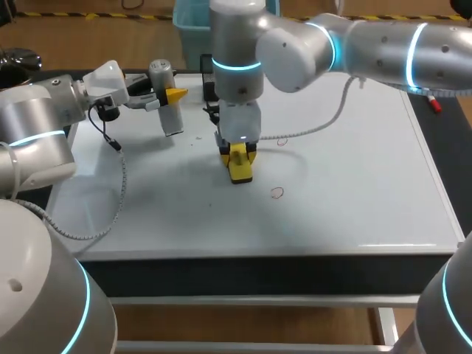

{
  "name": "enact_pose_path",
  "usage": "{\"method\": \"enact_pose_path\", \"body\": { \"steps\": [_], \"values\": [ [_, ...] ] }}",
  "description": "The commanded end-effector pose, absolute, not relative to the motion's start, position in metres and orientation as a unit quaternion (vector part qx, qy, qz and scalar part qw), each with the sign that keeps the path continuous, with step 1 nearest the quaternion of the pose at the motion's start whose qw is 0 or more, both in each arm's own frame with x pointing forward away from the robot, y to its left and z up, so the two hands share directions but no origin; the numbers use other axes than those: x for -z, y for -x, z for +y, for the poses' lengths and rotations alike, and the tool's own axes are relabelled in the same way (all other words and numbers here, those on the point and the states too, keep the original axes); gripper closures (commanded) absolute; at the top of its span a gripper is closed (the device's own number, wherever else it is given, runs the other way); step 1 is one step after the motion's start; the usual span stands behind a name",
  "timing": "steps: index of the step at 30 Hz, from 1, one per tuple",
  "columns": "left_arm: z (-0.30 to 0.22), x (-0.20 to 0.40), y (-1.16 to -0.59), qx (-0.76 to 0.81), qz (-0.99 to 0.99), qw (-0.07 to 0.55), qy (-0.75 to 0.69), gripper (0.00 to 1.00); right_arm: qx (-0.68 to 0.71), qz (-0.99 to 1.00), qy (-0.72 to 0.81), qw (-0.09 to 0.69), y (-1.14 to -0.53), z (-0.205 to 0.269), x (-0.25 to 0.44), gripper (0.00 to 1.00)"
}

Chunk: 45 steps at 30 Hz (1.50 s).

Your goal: Pick up the inspection probe, press it on each red-marked spot on the whiteboard one by one, put down the probe, pick up the eraser, and wipe off all the red marks.

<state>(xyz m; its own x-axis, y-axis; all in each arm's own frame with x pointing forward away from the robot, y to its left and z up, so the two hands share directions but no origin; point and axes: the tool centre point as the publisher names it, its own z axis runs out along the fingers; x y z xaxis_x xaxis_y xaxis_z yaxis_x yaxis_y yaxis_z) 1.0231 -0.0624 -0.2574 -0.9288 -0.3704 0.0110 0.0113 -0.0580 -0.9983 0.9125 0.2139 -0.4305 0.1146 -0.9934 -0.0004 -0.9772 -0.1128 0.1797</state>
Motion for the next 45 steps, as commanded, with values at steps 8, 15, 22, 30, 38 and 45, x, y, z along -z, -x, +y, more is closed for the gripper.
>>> {"method": "enact_pose_path", "body": {
  "steps": [8,15,22,30,38,45],
  "values": [
    [-0.063,0.256,-1.022,0.714,0.673,0.135,0.134,1.00,0.055,-0.680,-0.728,0.069,-0.928,0.183,0.440,1.00],
    [-0.063,0.256,-1.022,0.714,0.673,0.135,0.134,1.00,0.053,-0.691,-0.718,0.068,-0.937,0.168,0.440,1.00],
    [-0.063,0.256,-1.022,0.714,0.673,0.135,0.134,1.00,0.049,-0.702,-0.709,0.054,-0.943,0.157,0.429,1.00],
    [-0.063,0.256,-1.022,0.714,0.673,0.135,0.134,1.00,0.054,-0.703,-0.708,0.034,-0.953,0.148,0.383,1.00],
    [-0.063,0.256,-1.022,0.714,0.673,0.135,0.134,1.00,0.057,-0.703,-0.709,0.023,-0.962,0.142,0.363,1.00],
    [-0.063,0.256,-1.022,0.714,0.673,0.135,0.134,1.00,0.061,-0.714,-0.697,0.020,-0.973,0.127,0.359,1.00]
  ]
}}
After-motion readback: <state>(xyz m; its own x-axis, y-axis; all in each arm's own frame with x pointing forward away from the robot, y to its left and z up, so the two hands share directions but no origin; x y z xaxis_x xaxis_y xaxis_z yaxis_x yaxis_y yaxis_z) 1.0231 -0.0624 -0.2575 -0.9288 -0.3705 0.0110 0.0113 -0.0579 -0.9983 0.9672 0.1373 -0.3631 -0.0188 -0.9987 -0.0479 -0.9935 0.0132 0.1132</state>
